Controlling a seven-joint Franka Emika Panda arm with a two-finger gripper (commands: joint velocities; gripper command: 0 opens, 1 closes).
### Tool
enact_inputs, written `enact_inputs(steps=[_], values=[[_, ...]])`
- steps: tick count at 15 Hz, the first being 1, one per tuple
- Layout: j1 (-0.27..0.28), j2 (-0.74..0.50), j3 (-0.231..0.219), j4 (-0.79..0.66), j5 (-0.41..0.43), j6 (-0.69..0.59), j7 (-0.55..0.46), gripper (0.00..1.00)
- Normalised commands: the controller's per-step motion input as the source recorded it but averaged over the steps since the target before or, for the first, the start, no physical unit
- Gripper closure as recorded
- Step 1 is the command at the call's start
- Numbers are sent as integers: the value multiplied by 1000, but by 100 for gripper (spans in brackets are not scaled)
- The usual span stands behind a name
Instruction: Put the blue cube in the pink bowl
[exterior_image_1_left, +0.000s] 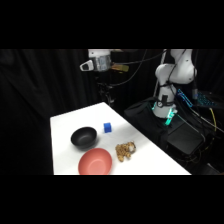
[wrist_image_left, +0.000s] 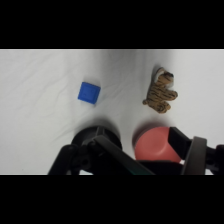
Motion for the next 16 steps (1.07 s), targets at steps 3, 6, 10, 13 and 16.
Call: enact_inputs(steps=[3,6,10,13,16], values=[[-27,-12,9,-9,4,0,-12,0],[-66,-54,-31,-81,-3,84,16,0],[-96,-95,-66,-180,-15,222,81,0],[-89,-102,-65,-242,-1,332,113,0],[-69,-78,-49,-246,23,376,82,0]])
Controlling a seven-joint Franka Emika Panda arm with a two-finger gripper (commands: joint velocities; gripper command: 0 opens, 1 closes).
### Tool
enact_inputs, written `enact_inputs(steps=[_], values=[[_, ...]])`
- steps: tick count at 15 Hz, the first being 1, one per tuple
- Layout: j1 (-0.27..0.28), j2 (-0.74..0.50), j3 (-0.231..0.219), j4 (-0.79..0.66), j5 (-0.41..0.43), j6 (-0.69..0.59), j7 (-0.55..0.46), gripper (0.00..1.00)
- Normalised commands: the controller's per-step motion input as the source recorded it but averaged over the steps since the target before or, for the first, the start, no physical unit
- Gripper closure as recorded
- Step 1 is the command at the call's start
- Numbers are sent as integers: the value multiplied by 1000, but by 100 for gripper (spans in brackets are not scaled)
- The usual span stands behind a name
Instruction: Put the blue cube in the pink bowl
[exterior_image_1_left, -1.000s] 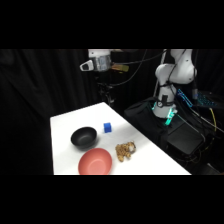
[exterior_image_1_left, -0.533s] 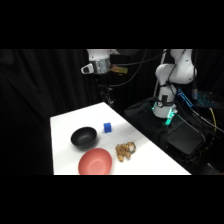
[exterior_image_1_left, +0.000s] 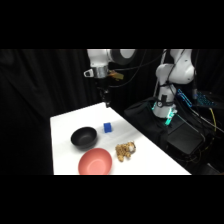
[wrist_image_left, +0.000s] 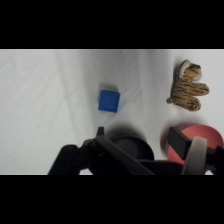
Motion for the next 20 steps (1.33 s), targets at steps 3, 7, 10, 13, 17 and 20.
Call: enact_inputs(steps=[3,7,10,13,17,20], values=[[-47,10,-31,-233,85,453,7,0],[-38,135,-22,-138,180,419,-83,0],[-40,197,-5,-42,242,367,-145,0],[-53,189,19,-17,232,311,-158,0],[-70,167,49,-37,204,296,-150,0],[-80,164,89,-41,189,300,-132,0]])
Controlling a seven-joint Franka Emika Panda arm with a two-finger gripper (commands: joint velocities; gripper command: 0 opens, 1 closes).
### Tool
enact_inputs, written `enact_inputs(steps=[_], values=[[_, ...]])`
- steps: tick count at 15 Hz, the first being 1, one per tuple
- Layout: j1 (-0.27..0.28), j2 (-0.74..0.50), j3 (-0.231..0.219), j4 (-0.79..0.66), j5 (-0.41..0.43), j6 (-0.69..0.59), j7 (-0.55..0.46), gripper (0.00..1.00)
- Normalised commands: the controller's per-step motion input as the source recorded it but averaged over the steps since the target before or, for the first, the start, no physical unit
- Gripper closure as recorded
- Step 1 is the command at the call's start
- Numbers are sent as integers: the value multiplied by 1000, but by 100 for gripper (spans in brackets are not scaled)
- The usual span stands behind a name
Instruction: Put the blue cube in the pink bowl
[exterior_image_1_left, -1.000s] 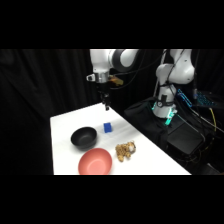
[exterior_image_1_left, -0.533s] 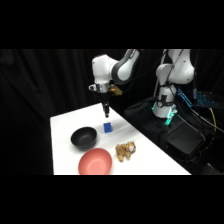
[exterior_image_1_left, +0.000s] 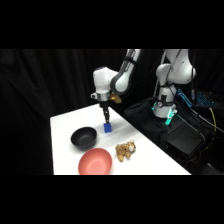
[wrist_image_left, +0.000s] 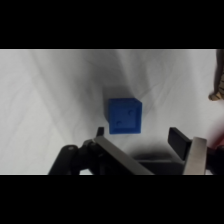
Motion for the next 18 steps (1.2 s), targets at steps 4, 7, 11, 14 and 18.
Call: enact_inputs(steps=[4,7,11,14,18], values=[[-88,159,115,-34,160,299,-103,0],[-94,174,116,-21,131,303,-72,0],[-92,167,103,-20,104,374,3,0],[-105,104,126,-25,110,323,28,25],[-9,-49,48,-124,21,244,93,66]])
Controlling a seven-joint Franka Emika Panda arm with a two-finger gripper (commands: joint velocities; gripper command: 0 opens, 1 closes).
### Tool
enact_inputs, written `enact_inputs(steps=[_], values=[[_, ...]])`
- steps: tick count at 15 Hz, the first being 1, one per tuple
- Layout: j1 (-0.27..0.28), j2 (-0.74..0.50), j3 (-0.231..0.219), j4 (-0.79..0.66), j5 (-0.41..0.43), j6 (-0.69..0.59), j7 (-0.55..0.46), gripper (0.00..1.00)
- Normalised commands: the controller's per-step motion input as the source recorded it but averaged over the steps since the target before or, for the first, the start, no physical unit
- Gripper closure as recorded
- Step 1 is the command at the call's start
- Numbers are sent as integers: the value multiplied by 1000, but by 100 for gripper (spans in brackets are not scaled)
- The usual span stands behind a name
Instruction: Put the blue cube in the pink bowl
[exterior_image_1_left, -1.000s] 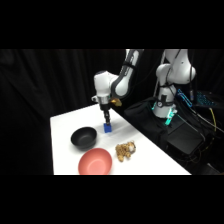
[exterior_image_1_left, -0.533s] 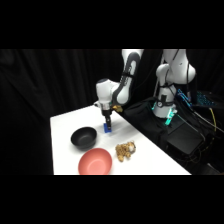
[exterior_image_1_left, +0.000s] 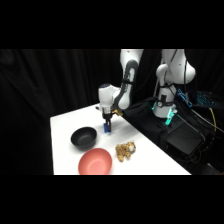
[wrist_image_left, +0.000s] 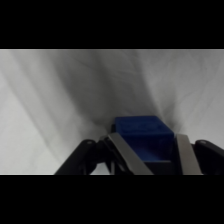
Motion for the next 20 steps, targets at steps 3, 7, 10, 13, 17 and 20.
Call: enact_inputs(steps=[3,7,10,13,17,20], values=[[52,-201,10,-192,-30,79,102,72],[151,-466,-115,-253,-183,-285,122,74],[113,-576,-163,-148,-260,-554,125,74],[37,-563,-109,-60,-241,-542,101,74],[-7,-516,-39,18,-215,-556,92,74],[-14,-418,37,96,-163,-556,25,74]])
